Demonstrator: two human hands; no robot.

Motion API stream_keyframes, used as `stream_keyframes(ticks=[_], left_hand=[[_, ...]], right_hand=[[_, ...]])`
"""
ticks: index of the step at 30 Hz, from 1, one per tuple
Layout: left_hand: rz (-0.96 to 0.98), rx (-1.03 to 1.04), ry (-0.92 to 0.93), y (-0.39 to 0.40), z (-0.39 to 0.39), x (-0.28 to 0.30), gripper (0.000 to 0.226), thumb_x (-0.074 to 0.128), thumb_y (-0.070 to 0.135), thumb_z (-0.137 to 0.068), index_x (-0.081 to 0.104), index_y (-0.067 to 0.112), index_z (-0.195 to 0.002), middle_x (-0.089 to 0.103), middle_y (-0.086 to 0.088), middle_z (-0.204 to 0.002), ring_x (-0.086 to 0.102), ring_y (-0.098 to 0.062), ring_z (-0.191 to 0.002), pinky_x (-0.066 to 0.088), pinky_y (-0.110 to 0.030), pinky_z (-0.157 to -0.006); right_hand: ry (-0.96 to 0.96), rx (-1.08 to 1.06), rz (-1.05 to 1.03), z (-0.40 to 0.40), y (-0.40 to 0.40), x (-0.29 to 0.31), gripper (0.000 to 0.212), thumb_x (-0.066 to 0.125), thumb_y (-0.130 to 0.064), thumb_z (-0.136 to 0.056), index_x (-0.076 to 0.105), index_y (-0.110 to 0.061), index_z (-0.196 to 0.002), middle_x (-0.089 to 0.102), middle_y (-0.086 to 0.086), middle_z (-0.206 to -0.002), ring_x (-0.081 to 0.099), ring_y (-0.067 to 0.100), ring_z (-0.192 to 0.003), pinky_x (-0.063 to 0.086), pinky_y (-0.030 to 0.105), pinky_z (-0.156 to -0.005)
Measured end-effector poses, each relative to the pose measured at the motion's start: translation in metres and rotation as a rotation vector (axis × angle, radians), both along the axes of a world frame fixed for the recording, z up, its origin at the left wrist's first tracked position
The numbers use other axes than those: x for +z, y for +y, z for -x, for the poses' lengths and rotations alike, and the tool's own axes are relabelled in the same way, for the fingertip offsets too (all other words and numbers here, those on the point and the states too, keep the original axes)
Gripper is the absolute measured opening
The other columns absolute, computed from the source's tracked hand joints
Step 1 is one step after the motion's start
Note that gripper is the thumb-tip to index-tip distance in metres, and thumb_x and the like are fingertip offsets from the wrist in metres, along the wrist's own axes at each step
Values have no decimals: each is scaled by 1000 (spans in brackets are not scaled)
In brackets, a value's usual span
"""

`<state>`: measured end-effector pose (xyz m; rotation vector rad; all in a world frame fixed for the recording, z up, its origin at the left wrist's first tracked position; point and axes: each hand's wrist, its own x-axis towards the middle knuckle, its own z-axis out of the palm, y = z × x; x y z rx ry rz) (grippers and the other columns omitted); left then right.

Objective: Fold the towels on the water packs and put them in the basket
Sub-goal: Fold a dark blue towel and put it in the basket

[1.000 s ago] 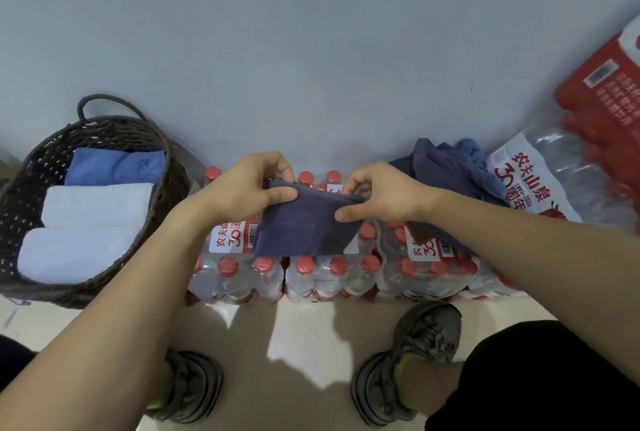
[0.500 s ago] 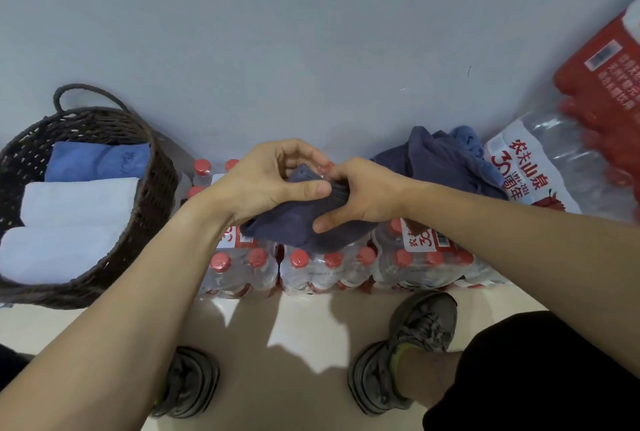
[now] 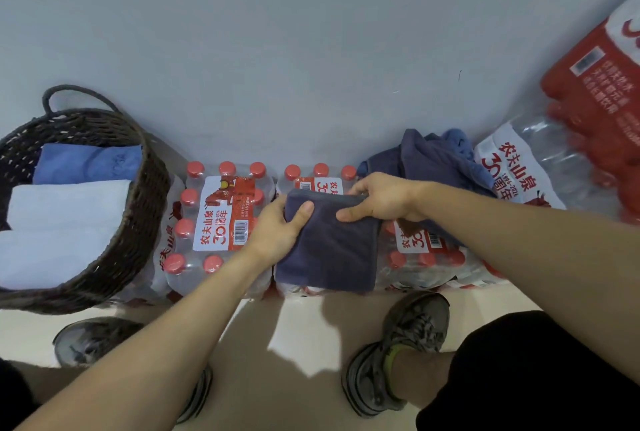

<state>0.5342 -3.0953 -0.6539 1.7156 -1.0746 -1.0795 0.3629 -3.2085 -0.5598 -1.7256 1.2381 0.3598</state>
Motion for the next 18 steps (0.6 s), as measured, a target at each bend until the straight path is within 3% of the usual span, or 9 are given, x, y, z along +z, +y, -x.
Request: stream_keyframes(ticks=[2,4,5,8,11,15,18], left_hand=[[12,57,-8,2,7,-6,38,64,32,-92,46,19,-122,58,18,-103,60,-13,-106,42,-2,-76],[72,31,-130,4,9,-10,58,69,25,-88,38,13,-136,51,8,-122,50,-13,-117,42,-15,-97],[131,13,-262,5,10,-11,61,71,22,-86,39,11,-137,48,1,-128,46,-14,-120,41,-25,-103],[359,29,-523,15,19,-12,35,67,15,-78,56,11,-111,52,-4,-112,49,-21,-105,45,-40,-92],[432,-113,-528,36,32,-26,23,68,15,-75,60,12,-96,53,-1,-96,50,-20,-91,47,-41,-78],[449,-362,-526,55,22,-42,42,78,36,-77,64,8,-105,59,-3,-103,56,-22,-98,47,-38,-87],[436,-523,-535,52,1,-38,63,82,48,-72,63,6,-114,59,-5,-114,56,-21,-107,44,-33,-96]], right_hand=[[13,-93,260,3,0,-14,35,76,-32,-85,65,-13,-112,66,-2,-104,65,19,-95,52,27,-79],[29,-91,490,5,0,-22,39,77,-29,-83,61,-16,-116,60,-4,-106,61,18,-98,45,23,-78],[0,-68,509,7,0,-26,35,78,-25,-81,62,-18,-111,60,-7,-101,61,16,-94,46,21,-76],[-78,145,329,8,7,-31,25,83,-20,-76,69,-24,-96,66,-13,-87,65,7,-80,49,17,-70],[10,431,248,11,22,-43,43,84,-26,-72,70,-25,-112,61,-20,-92,59,3,-83,43,12,-70],[35,481,232,16,29,-54,63,88,-35,-65,65,-26,-123,52,-17,-100,57,10,-99,45,19,-77],[33,464,242,20,30,-54,83,90,-53,-54,62,-27,-128,51,-14,-113,54,10,-105,45,21,-87]])
